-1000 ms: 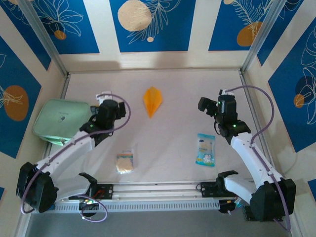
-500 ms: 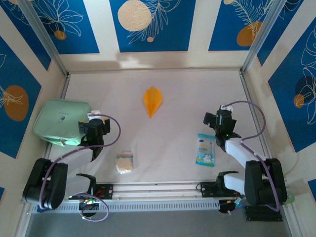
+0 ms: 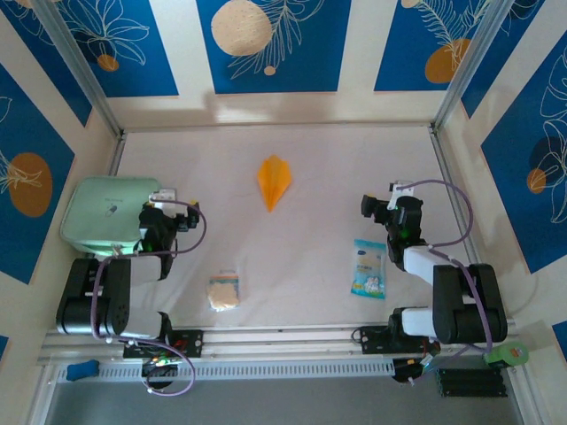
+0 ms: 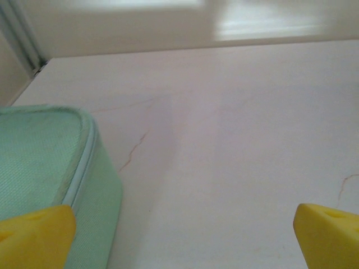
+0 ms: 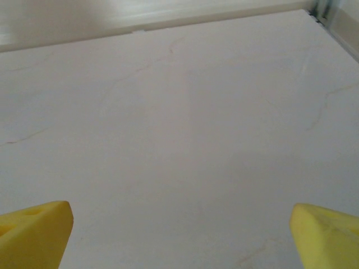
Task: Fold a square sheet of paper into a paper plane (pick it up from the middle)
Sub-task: Reset both arms
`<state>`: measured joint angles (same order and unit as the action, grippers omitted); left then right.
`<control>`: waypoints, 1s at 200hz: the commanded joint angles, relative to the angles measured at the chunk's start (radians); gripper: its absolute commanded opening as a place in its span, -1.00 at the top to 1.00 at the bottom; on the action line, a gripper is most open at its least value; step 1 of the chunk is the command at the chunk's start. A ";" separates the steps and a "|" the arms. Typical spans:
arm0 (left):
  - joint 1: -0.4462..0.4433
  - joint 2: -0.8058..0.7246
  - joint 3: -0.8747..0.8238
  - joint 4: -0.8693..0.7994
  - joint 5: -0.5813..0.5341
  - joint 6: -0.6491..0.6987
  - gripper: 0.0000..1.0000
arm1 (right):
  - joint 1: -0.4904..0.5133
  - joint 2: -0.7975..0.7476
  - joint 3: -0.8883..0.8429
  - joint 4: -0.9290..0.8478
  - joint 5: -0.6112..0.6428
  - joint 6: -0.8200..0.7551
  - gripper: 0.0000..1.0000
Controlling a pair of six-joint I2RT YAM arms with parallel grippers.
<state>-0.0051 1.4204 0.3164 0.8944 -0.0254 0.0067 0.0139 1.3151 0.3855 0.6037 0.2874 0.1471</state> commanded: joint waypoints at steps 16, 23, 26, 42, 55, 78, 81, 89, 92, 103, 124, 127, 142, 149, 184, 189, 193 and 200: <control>0.020 0.123 0.014 0.124 0.174 -0.010 -0.98 | -0.006 0.074 -0.011 0.166 -0.132 -0.032 -0.98; 0.021 0.141 0.015 0.137 0.179 -0.008 -0.98 | -0.003 0.108 -0.015 0.201 -0.136 -0.034 -0.99; 0.020 0.148 0.015 0.144 0.183 -0.006 -0.98 | -0.002 0.121 -0.014 0.214 -0.134 -0.033 -0.98; 0.022 0.146 0.019 0.125 0.190 -0.003 -0.98 | 0.007 0.174 -0.007 0.246 -0.122 -0.041 -0.98; 0.020 0.150 0.028 0.115 0.197 0.003 -0.99 | 0.011 0.207 0.007 0.247 -0.117 -0.043 -0.98; 0.005 0.147 0.054 0.057 0.164 0.018 -0.99 | 0.011 0.210 0.016 0.236 -0.112 -0.040 -0.98; 0.003 0.147 0.055 0.059 0.158 0.019 -0.99 | 0.011 0.208 0.018 0.228 -0.113 -0.039 -0.98; 0.001 0.147 0.052 0.061 0.154 0.020 -0.99 | 0.007 0.208 0.022 0.217 -0.121 -0.036 -0.98; 0.001 0.146 0.052 0.062 0.153 0.021 -0.99 | 0.006 0.209 0.022 0.221 -0.121 -0.036 -0.98; 0.001 0.146 0.046 0.070 0.157 0.019 -0.99 | 0.003 0.208 0.026 0.210 -0.130 -0.035 -0.98; 0.001 0.147 0.049 0.069 0.156 0.020 -0.99 | 0.000 0.208 0.025 0.214 -0.134 -0.033 -0.98; 0.001 0.147 0.048 0.068 0.156 0.020 -0.99 | 0.000 0.208 0.026 0.214 -0.134 -0.034 -0.98; 0.001 0.147 0.049 0.068 0.156 0.021 -0.99 | -0.001 0.208 0.026 0.212 -0.134 -0.033 -0.98; 0.000 0.147 0.051 0.065 0.157 0.021 -0.99 | -0.001 0.208 0.026 0.213 -0.134 -0.034 -0.98; -0.002 0.153 0.064 0.046 0.151 0.022 -0.99 | 0.000 0.208 0.027 0.212 -0.134 -0.033 -0.98; -0.008 0.153 0.072 0.030 0.139 0.025 -0.99 | 0.000 0.208 0.026 0.212 -0.135 -0.033 -0.98; -0.012 0.153 0.076 0.020 0.128 0.028 -0.99 | -0.001 0.208 0.027 0.212 -0.135 -0.034 -0.98; -0.021 0.153 0.078 0.017 0.109 0.034 -0.99 | 0.000 0.208 0.027 0.212 -0.136 -0.034 -0.98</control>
<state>-0.0044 1.5536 0.3698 0.9890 0.1123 0.0349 0.0185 1.5230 0.3870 0.7929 0.1741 0.1291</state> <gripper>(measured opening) 0.994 0.990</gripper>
